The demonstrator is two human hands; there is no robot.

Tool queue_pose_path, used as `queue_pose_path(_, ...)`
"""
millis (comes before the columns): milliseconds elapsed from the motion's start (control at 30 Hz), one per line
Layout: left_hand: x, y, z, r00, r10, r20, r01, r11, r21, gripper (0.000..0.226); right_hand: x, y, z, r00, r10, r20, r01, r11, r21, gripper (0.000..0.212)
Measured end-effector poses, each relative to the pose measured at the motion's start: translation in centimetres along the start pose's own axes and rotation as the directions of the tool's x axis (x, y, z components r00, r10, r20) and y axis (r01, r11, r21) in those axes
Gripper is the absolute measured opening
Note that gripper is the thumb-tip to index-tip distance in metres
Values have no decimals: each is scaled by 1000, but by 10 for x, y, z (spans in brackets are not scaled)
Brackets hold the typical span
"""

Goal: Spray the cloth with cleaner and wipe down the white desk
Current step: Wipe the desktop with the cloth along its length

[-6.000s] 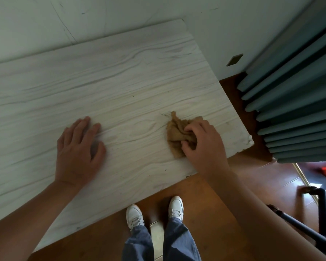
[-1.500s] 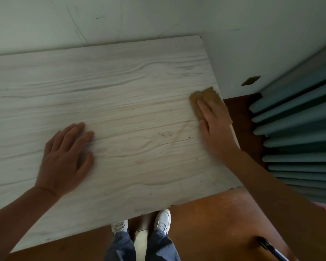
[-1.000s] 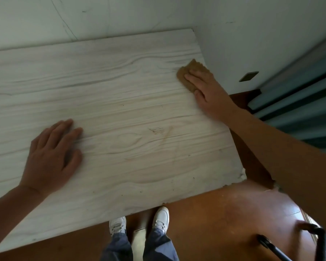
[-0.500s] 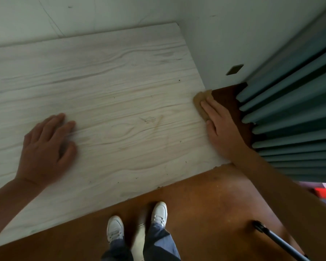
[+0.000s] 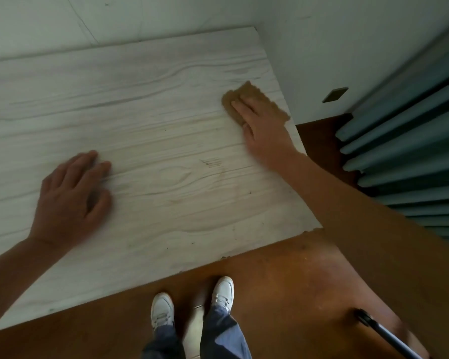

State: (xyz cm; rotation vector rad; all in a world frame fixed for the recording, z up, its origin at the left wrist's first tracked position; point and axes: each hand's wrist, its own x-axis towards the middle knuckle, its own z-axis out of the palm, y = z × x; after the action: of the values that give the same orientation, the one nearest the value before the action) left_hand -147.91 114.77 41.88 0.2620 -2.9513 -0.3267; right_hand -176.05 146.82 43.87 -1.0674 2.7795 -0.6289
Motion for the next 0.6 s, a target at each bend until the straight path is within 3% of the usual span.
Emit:
queue_pose_path(67, 0, 0, 0, 1000, -2, 3, 2, 1000, 10, 59, 19, 21, -9, 997, 77, -24, -78, 997, -24, 55)
queue_pose_path(267, 0, 4, -1, 1000, -20, -2, 20, 1000, -4, 58, 21, 65, -35, 996, -79, 44, 80, 997, -19, 53)
queue_pose_path(600, 1, 5, -1, 1000, -5, -20, 5, 1000, -2, 58, 0, 77, -37, 998, -58, 29, 54, 991, 125, 52)
